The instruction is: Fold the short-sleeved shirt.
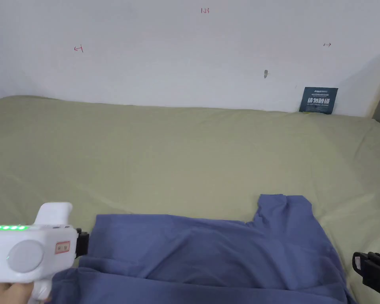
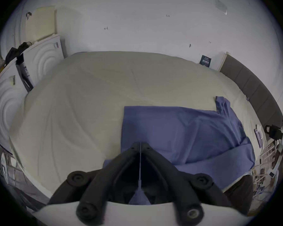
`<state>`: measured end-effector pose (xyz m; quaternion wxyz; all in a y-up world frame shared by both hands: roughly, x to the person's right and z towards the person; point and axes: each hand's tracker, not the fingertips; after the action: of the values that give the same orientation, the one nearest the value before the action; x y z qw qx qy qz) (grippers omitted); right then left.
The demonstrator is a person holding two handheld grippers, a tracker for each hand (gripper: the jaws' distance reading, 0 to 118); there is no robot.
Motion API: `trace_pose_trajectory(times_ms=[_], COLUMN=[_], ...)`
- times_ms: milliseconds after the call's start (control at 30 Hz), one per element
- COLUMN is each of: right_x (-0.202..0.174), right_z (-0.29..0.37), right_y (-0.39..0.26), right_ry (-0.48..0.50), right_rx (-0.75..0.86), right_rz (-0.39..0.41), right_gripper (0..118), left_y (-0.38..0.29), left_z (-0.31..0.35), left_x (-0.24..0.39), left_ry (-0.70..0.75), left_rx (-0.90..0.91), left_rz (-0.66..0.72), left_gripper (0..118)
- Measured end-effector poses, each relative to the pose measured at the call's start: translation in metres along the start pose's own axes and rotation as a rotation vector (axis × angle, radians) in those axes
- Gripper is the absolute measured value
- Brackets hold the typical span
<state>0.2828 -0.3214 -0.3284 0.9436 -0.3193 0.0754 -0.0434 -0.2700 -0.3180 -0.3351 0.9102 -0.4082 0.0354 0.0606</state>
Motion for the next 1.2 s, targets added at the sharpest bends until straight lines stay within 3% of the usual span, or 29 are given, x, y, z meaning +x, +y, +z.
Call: trace_pose_trajectory(times_ms=[100, 133, 167, 233, 267, 500, 600, 633, 667, 733, 800, 833, 900, 1000, 1133, 1200], right_x=[-0.002, 0.000, 0.001, 0.003, 0.006, 0.023, 0.031, 0.033, 0.036, 0.039, 0.041, 0.043, 0.050, 0.063, 0.059, 0.058], right_z=[-0.029, -0.037, -0.047, -0.063, -0.068, -0.108, -0.117, -0.119, -0.122, -0.128, -0.136, -0.143, -0.160, -0.188, -0.217, -0.226], right_y=[0.006, 0.009, 0.010, 0.011, 0.013, 0.011, 0.013, 0.013, 0.017, 0.023, 0.032, 0.036, 0.041, 0.046, 0.042, 0.039], right_ry=[0.001, 0.003, 0.004, 0.003, -0.001, -0.027, -0.035, -0.038, -0.035, -0.026, -0.013, -0.008, 0.002, 0.008, -0.089, -0.092], right_rx=[-0.033, -0.044, -0.059, -0.079, -0.091, -0.161, -0.175, -0.178, -0.180, -0.189, -0.196, -0.217, -0.262, -0.335, -0.419, -0.457], right_rz=[0.019, 0.022, 0.024, 0.031, 0.036, 0.052, 0.051, 0.046, 0.037, 0.028, 0.025, 0.020, -0.009, -0.041, 0.058, 0.052], right_gripper=[1, 1, 1, 1, 1, 1, 1, 1, 1, 1, 2, 17, 75, 79, 79, 77], left_y=[0.021, 0.028, 0.034, 0.045, 0.047, 0.054, 0.049, 0.051, 0.052, 0.054, 0.054, 0.055, 0.055, 0.055, 0.055, 0.054], left_z=[-0.048, -0.063, -0.081, -0.110, -0.126, -0.180, -0.172, -0.166, -0.159, -0.151, -0.151, -0.152, -0.154, -0.158, -0.160, -0.161], left_x=[-0.003, -0.007, -0.008, -0.011, -0.013, -0.013, -0.008, -0.006, -0.006, -0.006, -0.002, -0.006, -0.006, -0.006, -0.004, -0.003], left_ry=[-0.012, -0.011, -0.005, 0.038, 0.056, 0.125, 0.113, 0.107, 0.103, 0.067, 0.073, 0.070, 0.063, 0.064, 0.070, 0.071], left_rx=[-0.047, -0.066, -0.088, -0.151, -0.156, -0.221, -0.230, -0.226, -0.211, -0.190, -0.198, -0.197, -0.204, -0.205, -0.210, -0.211], left_rz=[0.040, 0.066, 0.069, 0.052, 0.044, 0.035, 0.030, 0.005, 0.000, 0.011, -0.004, -0.002, 0.012, 0.011, -0.011, -0.008], left_gripper=[0, 7, 33, 115, 118, 116, 98, 86, 65, 0, 0, 0, 0, 0, 0, 0])
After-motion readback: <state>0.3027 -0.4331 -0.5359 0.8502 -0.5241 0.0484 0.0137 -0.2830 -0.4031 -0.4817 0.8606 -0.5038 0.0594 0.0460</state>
